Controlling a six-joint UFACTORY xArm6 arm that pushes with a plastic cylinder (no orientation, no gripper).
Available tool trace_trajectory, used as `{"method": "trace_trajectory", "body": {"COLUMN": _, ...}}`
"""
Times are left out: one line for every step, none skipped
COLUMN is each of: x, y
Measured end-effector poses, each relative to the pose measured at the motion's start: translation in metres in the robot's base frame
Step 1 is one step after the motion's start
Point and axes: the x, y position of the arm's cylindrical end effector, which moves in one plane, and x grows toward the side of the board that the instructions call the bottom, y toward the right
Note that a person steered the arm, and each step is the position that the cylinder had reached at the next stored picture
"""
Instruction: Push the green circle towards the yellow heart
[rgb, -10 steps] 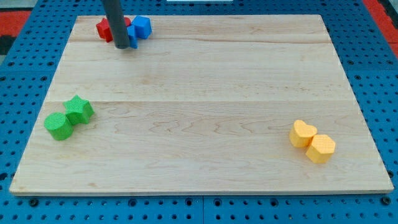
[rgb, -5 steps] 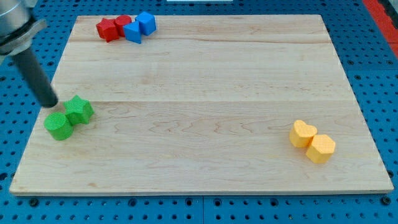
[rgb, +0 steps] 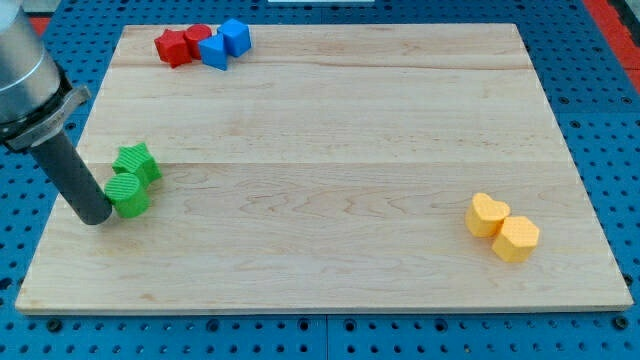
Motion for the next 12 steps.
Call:
{"method": "trace_trajectory", "body": {"x": -0.005, "y": -0.002}}
{"method": "trace_trajectory", "body": {"x": -0.011, "y": -0.01}}
{"method": "trace_trajectory", "body": {"x": -0.015, "y": -0.017}}
{"method": "trace_trajectory", "body": {"x": -0.027, "y": 0.004}}
{"method": "trace_trajectory", "body": {"x": -0.032, "y": 0.03}}
{"method": "trace_trajectory", "body": {"x": -0.032, "y": 0.065}}
{"method": "trace_trajectory", "body": {"x": -0.027, "y": 0.087}}
{"method": "trace_trajectory", "body": {"x": -0.002, "y": 0.087}}
{"method": "trace_trajectory", "body": {"x": 0.015, "y": 0.095}}
{"method": "trace_trajectory", "body": {"x": 0.009, "y": 0.101}}
{"method": "trace_trajectory", "body": {"x": -0.008, "y": 0.101}}
{"method": "trace_trajectory", "body": {"x": -0.025, "y": 0.1}}
